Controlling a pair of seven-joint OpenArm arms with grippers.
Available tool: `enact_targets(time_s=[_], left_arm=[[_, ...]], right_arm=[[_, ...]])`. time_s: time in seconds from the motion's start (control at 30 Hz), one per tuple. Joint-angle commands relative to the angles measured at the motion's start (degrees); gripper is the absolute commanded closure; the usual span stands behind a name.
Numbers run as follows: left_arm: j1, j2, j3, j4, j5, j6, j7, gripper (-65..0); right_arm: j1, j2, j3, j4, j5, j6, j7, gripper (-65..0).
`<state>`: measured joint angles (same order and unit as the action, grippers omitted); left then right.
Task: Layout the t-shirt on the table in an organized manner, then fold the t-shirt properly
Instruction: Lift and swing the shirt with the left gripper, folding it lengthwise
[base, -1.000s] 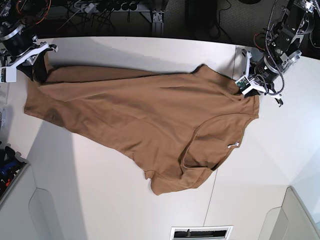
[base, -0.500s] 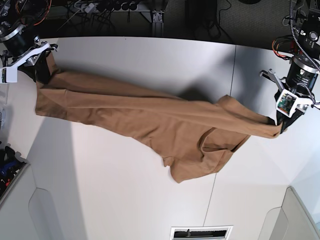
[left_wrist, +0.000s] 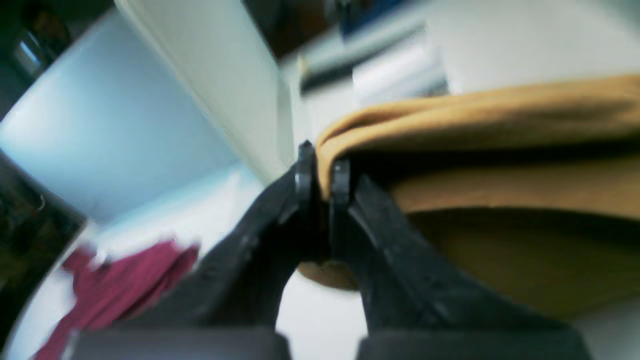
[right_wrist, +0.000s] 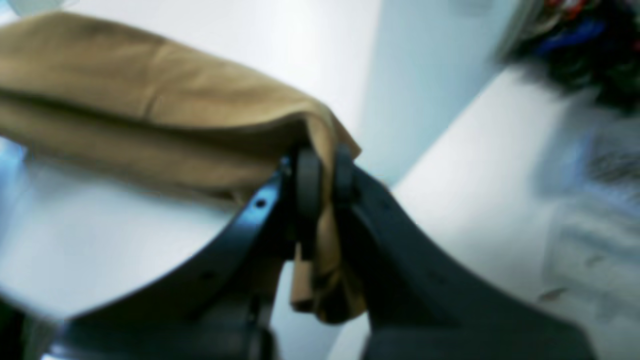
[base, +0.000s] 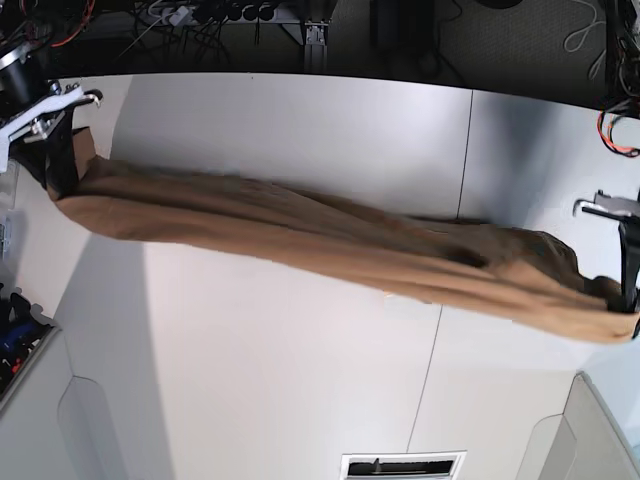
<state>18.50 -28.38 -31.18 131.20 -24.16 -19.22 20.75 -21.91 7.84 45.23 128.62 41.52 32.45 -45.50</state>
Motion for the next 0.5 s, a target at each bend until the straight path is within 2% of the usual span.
enact_targets(time_s=[0.0, 0.17, 0.27, 0.37, 0.47], left_arm=[[-3.10, -1.55, 1.79, -1.42, 0.11, 0.92, -0.83, 0.0], [-17.81, -2.73, 18.16, -15.72, 3.87, 1.01, -2.82, 0.0], [-29.11, -2.36, 28.61, -27.96, 7.32, 3.30, -5.60, 0.0], [-40.11, 0.02, 36.96, -40.17, 11.93, 6.21, -5.99, 0.0], [-48.39, 2.89, 42.75, -51.52, 14.97, 6.16, -7.21, 0.0]], right_arm=[[1.84, 0.72, 0.50, -0.26, -1.18, -1.25, 2.05, 0.0], [9.86, 1.03, 0.50, -10.36, -5.01, -1.38, 2.89, 0.0], [16.11, 1.14, 0.50, -17.79, -7.06, -1.38, 4.39, 0.0], [21.57, 2.62, 0.50, -25.18, -9.73, -1.40, 5.70, 0.0], [26.18, 4.15, 0.50, -31.47, -11.21, -1.40, 6.05, 0.0]])
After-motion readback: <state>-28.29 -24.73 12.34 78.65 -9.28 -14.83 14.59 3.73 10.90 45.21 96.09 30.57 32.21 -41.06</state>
